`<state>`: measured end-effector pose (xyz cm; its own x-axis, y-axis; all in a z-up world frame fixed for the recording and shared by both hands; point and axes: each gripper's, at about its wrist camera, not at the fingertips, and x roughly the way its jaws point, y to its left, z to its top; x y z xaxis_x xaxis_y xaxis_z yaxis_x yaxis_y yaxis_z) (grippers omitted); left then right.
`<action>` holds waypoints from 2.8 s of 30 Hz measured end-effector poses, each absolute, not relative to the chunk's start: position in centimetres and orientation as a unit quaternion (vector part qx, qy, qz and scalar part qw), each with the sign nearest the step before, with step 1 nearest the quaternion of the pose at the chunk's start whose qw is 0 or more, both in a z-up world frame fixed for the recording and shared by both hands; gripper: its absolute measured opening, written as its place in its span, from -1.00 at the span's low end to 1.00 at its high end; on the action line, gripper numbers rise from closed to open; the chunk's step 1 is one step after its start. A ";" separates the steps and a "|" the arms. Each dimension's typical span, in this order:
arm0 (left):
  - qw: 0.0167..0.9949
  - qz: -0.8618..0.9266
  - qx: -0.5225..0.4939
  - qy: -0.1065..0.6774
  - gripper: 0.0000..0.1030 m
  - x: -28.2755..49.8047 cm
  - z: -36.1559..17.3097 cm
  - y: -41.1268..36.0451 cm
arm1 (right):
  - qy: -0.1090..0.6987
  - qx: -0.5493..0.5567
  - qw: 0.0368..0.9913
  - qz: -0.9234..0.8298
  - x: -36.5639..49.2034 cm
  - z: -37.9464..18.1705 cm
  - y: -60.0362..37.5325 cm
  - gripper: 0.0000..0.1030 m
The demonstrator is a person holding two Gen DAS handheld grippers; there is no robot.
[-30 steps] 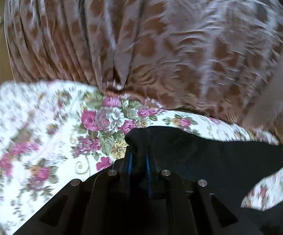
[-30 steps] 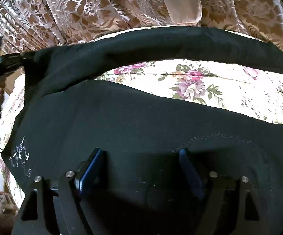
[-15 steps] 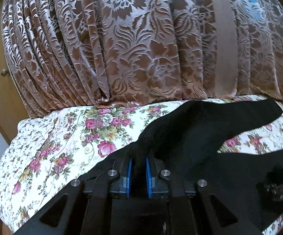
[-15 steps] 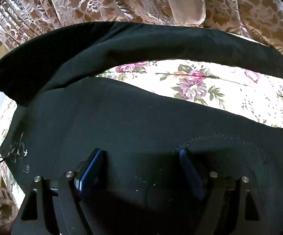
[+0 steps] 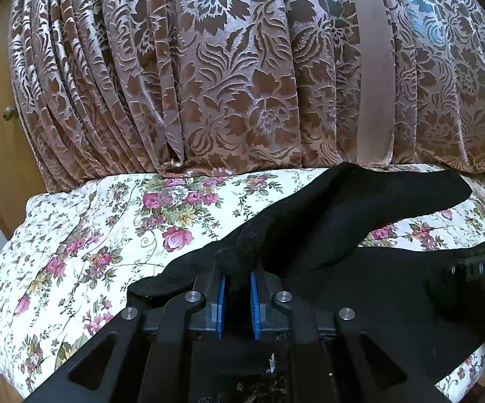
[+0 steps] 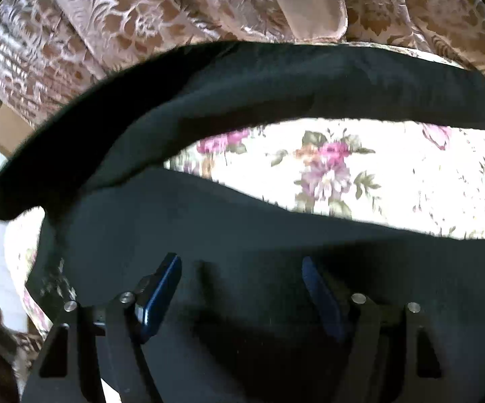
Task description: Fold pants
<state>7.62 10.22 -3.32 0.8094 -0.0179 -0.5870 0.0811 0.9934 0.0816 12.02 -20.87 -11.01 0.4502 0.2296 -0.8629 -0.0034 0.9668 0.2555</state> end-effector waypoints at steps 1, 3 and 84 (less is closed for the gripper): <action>0.950 -0.026 0.052 0.308 -0.79 7.5 -3.4 10.3 | 0.518 0.116 0.844 0.070 12.7 -10.5 -21.1 0.46; 0.950 -0.030 0.051 0.308 -0.79 7.2 -3.6 10.6 | 0.516 0.122 0.844 0.074 13.8 -10.0 -21.3 0.45; 0.778 -0.033 -0.494 0.386 -0.32 0.4 -13.3 28.7 | 0.479 0.140 0.855 0.140 5.4 -11.2 -20.0 -0.86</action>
<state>0.41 28.69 -13.32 0.7003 -0.4328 -0.5677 -0.3297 0.5092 -0.7950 5.38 -20.05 -11.22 0.5028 0.3732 -0.7797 -0.1057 0.9218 0.3731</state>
